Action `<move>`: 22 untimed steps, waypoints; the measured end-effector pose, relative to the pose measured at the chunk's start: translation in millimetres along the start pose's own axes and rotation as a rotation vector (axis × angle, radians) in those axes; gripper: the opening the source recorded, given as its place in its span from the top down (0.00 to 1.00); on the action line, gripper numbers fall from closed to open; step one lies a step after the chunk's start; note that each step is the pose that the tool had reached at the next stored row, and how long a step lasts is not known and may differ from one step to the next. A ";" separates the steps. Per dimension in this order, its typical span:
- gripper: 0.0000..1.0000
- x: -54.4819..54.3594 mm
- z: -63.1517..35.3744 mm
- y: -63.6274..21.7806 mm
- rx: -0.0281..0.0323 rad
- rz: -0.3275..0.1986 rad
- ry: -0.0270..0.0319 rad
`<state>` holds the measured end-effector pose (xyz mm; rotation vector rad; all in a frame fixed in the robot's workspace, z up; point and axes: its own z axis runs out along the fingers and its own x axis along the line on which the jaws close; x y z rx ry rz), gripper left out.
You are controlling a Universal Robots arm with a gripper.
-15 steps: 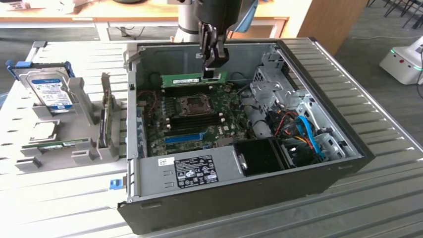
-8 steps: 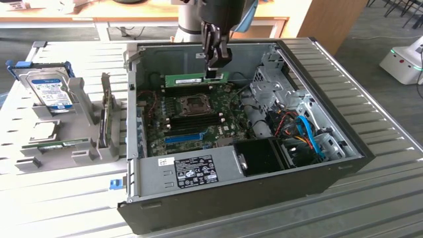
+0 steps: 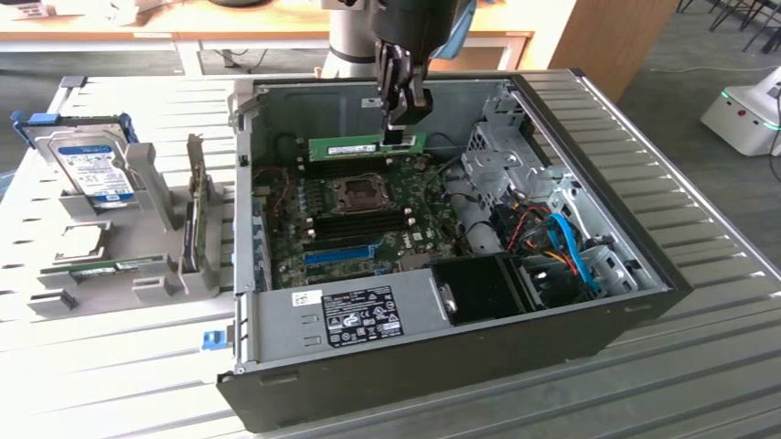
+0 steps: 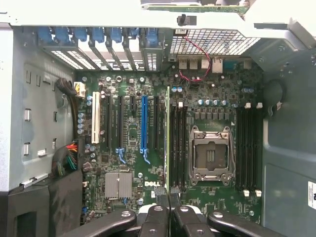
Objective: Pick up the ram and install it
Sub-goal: 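Insert the ram into the slot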
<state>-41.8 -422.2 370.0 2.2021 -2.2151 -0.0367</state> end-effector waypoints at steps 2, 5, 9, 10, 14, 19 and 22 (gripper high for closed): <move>0.88 0.0 0.0 0.0 0.0000 0.000 -0.0001; 0.88 0.0 0.0 0.0 0.0000 0.000 0.0000; 0.88 0.0 0.0 0.0 0.0000 0.000 0.0000; 0.88 0.0 0.0 0.0 0.0000 0.000 0.0000; 0.88 -0.1 0.4 0.0 0.0001 0.000 -0.0002; 0.88 0.0 6.9 -0.2 0.0000 0.003 -0.0001; 0.88 0.0 12.4 -0.4 0.0001 0.007 -0.0003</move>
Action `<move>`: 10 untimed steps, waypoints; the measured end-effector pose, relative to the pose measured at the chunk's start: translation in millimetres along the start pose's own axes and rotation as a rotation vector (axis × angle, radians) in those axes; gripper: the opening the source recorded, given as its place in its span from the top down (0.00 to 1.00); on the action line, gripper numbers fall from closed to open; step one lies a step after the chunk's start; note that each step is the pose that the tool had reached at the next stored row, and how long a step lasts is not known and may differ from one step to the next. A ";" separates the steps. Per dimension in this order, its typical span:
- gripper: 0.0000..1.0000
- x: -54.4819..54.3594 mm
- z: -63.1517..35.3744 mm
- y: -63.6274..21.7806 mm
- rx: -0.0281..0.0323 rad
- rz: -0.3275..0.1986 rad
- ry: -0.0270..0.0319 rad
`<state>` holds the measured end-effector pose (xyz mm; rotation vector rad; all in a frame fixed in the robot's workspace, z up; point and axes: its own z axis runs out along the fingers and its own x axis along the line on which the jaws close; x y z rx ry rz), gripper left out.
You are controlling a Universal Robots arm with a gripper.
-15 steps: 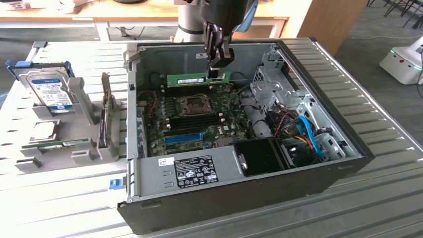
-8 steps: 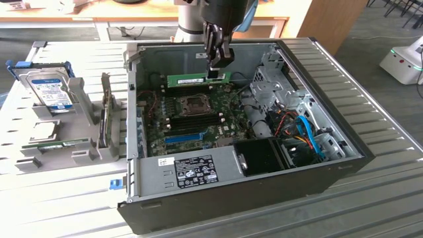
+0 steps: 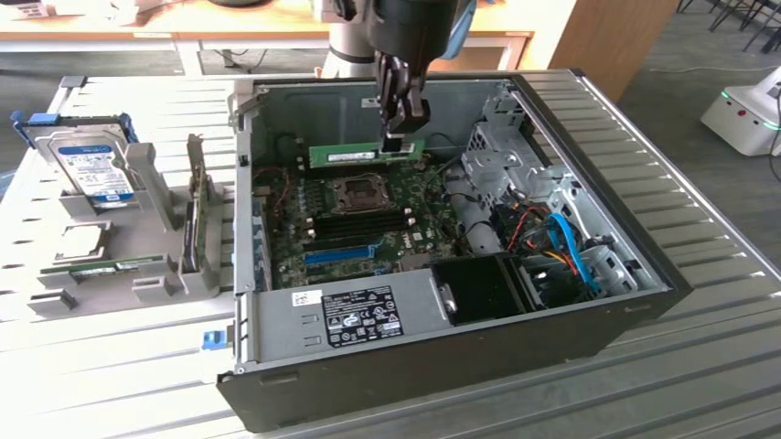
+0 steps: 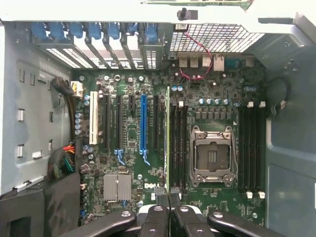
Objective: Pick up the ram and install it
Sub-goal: 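Insert the ram into the slot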
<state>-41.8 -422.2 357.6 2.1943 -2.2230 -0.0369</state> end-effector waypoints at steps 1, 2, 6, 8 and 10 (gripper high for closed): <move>0.88 0.0 1.7 0.0 0.0000 0.001 0.0000; 0.88 0.0 3.4 -0.1 0.0000 0.003 0.0000; 0.88 0.1 10.7 -0.3 0.0000 0.007 -0.0001; 0.88 0.1 14.3 -0.4 0.0000 0.009 -0.0002; 0.88 0.1 18.0 -0.5 0.0000 0.011 -0.0003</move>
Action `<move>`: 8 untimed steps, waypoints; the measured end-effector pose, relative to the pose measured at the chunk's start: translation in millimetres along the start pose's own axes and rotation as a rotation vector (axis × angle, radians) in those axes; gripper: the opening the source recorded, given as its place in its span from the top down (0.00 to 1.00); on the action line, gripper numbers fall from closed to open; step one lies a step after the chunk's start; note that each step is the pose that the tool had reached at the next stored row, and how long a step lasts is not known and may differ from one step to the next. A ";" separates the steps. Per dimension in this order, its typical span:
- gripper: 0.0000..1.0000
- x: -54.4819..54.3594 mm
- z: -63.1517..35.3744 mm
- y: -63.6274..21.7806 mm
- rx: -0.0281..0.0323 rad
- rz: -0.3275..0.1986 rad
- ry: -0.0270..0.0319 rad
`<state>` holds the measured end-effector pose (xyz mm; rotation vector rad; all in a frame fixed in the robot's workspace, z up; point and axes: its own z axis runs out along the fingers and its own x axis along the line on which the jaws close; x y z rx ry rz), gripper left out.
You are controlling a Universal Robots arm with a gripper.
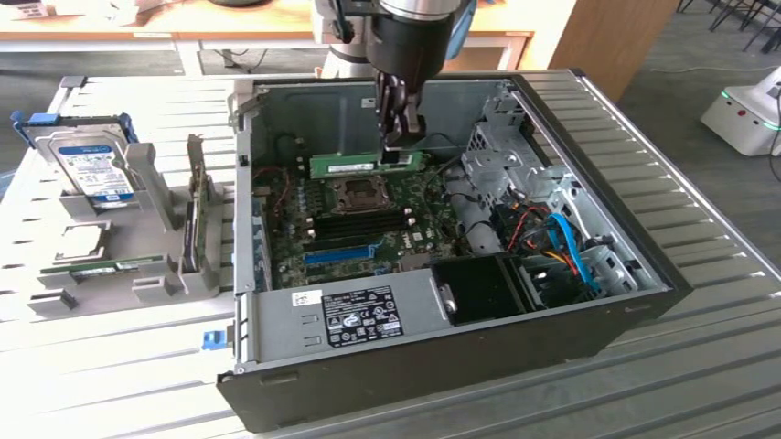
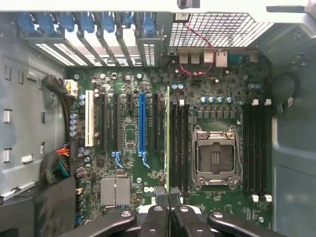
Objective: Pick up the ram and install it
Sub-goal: 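Insert the ram into the slot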
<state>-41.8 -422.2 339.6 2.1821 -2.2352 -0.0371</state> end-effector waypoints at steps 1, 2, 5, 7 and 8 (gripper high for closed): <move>0.88 0.0 1.8 -0.1 0.0000 0.001 0.0000; 0.88 0.0 3.7 -0.1 0.0001 0.002 -0.0001; 0.88 0.1 9.0 -0.3 0.0000 0.005 -0.0001; 0.88 0.1 12.7 -0.4 0.0000 0.007 -0.0001; 0.88 0.1 14.6 -0.5 0.0000 0.008 -0.0002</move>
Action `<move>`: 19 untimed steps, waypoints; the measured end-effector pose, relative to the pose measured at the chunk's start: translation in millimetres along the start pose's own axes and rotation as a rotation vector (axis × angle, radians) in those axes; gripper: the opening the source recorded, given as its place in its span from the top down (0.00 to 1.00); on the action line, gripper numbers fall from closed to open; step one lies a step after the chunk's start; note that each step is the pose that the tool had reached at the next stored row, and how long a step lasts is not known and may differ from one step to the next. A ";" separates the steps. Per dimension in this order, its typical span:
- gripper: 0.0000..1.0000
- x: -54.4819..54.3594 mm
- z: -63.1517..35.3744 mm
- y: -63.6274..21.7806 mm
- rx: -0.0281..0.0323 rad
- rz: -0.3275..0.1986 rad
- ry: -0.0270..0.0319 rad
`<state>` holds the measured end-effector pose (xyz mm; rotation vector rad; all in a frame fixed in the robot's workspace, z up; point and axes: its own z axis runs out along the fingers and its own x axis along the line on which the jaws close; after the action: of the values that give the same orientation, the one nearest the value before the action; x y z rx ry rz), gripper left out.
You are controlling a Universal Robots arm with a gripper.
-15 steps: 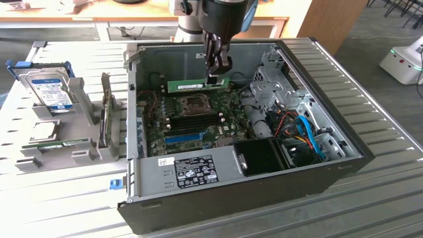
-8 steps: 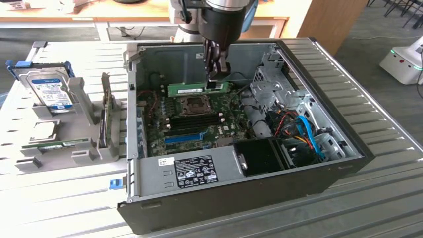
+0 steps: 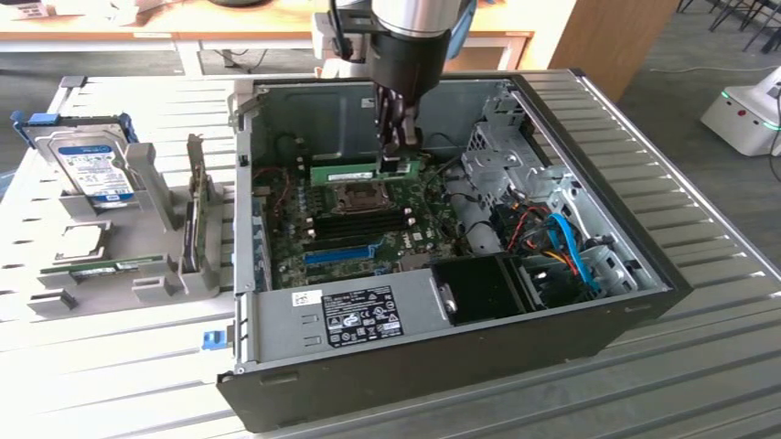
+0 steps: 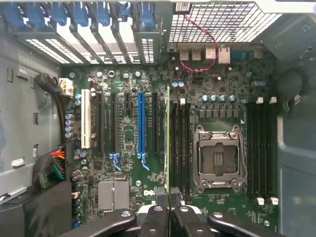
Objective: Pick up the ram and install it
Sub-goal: 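Insert the ram into the slot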
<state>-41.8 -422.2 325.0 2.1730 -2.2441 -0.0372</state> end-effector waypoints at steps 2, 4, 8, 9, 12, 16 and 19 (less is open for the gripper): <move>0.88 0.0 3.6 -0.1 0.0000 0.002 0.0000; 0.88 0.0 7.1 -0.2 0.0001 0.004 -0.0001; 0.88 0.1 13.8 -0.4 0.0001 0.007 -0.0002; 0.88 0.1 15.2 -0.4 0.0001 0.008 -0.0002; 0.88 0.1 19.5 -0.6 0.0000 0.009 -0.0002; 0.88 0.1 25.6 -0.7 0.0001 0.012 -0.0003; 0.88 0.1 30.3 -0.9 0.0001 0.014 -0.0003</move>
<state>-41.8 -422.2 294.7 2.1570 -2.2596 -0.0372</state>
